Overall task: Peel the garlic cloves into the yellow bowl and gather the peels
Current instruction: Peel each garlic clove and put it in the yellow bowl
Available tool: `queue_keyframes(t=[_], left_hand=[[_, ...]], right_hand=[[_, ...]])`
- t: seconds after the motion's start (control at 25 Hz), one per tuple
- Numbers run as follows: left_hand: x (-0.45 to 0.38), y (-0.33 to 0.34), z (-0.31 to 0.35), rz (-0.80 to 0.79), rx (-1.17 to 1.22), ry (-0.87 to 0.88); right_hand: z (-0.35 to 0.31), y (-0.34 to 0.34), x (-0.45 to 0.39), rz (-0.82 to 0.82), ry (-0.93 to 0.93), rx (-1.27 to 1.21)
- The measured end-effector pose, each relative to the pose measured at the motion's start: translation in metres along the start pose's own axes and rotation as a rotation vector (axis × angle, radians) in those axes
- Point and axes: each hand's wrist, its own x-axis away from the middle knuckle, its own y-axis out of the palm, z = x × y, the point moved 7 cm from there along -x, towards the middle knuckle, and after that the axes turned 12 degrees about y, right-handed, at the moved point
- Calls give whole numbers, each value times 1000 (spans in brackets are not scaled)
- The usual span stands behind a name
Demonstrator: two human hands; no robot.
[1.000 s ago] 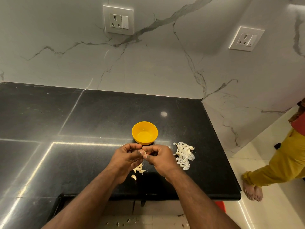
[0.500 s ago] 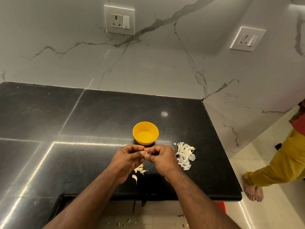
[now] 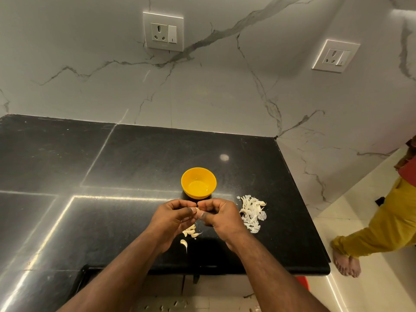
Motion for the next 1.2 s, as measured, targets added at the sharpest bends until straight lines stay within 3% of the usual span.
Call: queue_keyframes(t=[0.24,0.6,0.8,1.2], left_hand=[[2,1,-2,1,-4,-12],[1,3,1,-40,-108,57],[0,1,0,-48,-168,80],[2,3,-1,-76,-91,61]], right_hand=[[-2,-2,2,67,3,168],[-7,-9,4,174,-4,170],[-6,-8,6,117,71,151],[-2,-3,16,-106,334,-211]])
